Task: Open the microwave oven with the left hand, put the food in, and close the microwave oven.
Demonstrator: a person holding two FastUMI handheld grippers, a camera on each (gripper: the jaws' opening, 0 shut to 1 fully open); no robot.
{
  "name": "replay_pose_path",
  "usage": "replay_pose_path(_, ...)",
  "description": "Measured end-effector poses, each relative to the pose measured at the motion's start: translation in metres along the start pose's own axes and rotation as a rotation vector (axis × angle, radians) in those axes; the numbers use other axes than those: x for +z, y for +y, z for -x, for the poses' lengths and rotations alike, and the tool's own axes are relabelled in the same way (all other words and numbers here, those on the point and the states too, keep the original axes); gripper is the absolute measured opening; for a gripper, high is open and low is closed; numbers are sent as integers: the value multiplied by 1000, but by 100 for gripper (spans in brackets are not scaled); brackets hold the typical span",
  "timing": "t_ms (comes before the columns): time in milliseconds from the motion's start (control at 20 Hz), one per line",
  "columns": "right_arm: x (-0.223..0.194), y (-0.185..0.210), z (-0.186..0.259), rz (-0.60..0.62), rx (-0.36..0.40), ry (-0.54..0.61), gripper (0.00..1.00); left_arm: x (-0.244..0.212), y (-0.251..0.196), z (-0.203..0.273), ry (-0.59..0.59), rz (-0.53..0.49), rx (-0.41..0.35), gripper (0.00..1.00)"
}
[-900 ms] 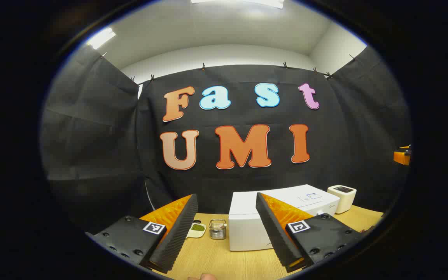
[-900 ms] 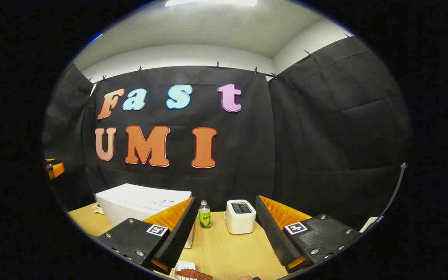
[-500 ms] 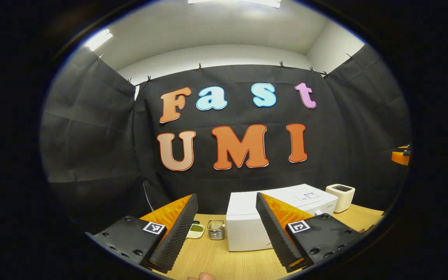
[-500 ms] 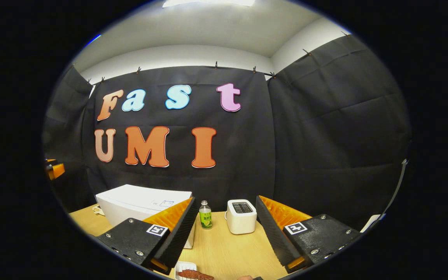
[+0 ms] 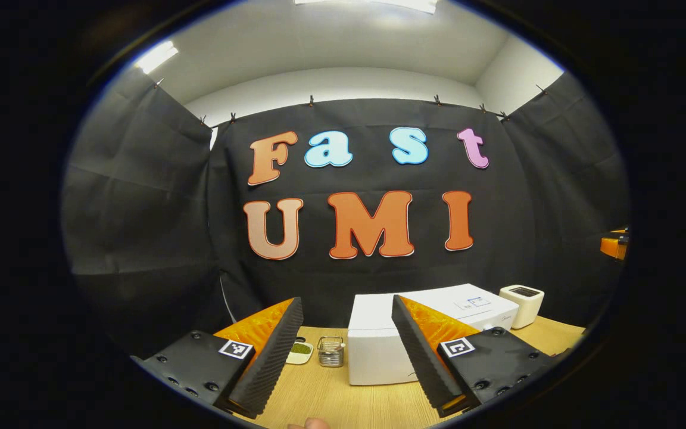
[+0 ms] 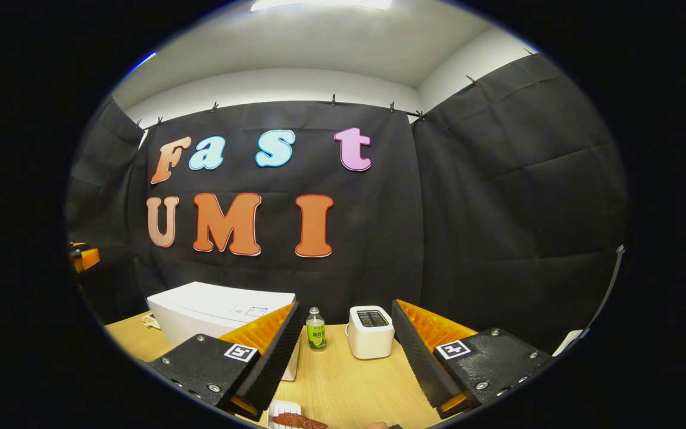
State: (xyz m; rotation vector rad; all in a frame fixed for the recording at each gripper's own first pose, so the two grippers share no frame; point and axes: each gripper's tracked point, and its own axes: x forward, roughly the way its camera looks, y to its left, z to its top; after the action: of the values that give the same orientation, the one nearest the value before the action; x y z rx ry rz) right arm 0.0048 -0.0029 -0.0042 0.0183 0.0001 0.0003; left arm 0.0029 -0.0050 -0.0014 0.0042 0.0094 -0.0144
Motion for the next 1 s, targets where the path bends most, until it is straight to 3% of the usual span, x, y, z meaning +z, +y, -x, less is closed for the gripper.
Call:
replay_pose_path(100, -3, 0, 0, -6, 4, 5, 93, 1, -3, -1, -3, -2, 0, 94)
replay_pose_path(250, -7, -3, 0, -11, 3, 15, 93, -2, -18, -3, -8, 7, -11, 98)
replay_pose_path(300, -8, -4, 0, -12, 1, 15, 93, -5, -26, -5, -7, 11, -21, 94)
replay_pose_path(350, -9, -6, 0, -14, -1, 16, 93, -11, -36, -6, -3, 16, -33, 98)
replay_pose_path(850, -18, -30, 3, -9, -36, 29, 93, -86, -174, -25, 61, 39, -234, 94)
replay_pose_path(950, -21, -37, 3, 5, -48, 34, 93, -104, -201, -28, 78, 54, -265, 100)
replay_pose_path(1000, -23, -42, 3, 13, -56, 39, 93, -112, -214, -31, 78, 68, -281, 98)
